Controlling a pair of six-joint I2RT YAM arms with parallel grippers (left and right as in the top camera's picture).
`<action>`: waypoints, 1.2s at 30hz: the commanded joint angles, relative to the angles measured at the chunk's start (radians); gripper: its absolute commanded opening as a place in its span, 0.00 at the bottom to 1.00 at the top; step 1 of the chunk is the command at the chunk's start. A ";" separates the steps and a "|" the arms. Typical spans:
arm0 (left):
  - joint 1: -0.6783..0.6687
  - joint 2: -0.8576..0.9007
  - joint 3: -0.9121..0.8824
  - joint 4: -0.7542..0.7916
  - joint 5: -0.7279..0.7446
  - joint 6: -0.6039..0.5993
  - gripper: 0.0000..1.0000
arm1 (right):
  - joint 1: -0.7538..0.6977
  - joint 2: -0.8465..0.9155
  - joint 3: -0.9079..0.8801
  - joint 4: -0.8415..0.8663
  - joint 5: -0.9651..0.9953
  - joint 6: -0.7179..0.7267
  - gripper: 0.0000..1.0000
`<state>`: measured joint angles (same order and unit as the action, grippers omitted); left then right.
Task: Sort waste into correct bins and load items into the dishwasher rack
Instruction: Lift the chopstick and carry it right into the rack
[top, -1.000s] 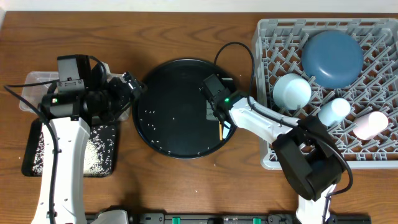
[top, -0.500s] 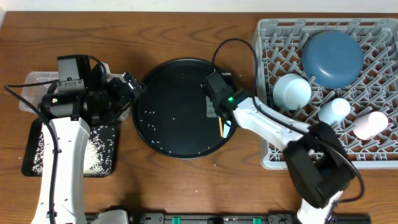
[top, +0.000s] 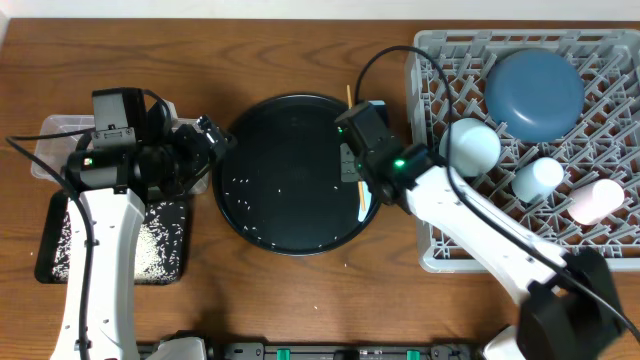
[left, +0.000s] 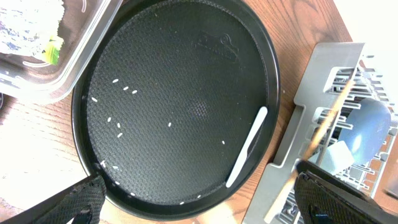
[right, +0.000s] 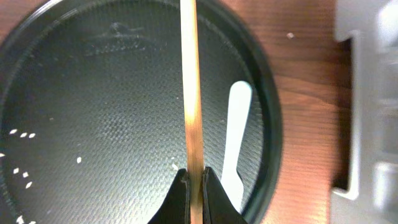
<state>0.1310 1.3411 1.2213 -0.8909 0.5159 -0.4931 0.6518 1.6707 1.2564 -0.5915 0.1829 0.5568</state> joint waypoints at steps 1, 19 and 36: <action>0.004 0.005 0.006 -0.002 -0.009 0.010 0.98 | -0.033 -0.088 0.004 -0.045 0.038 -0.026 0.01; 0.004 0.005 0.006 -0.002 -0.009 0.010 0.98 | -0.261 -0.184 0.004 -0.325 0.038 -0.051 0.01; 0.004 0.005 0.006 -0.002 -0.009 0.010 0.98 | -0.328 -0.172 -0.050 -0.327 0.024 -0.183 0.01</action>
<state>0.1310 1.3411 1.2213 -0.8909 0.5159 -0.4931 0.3466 1.4998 1.2377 -0.9333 0.2066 0.4114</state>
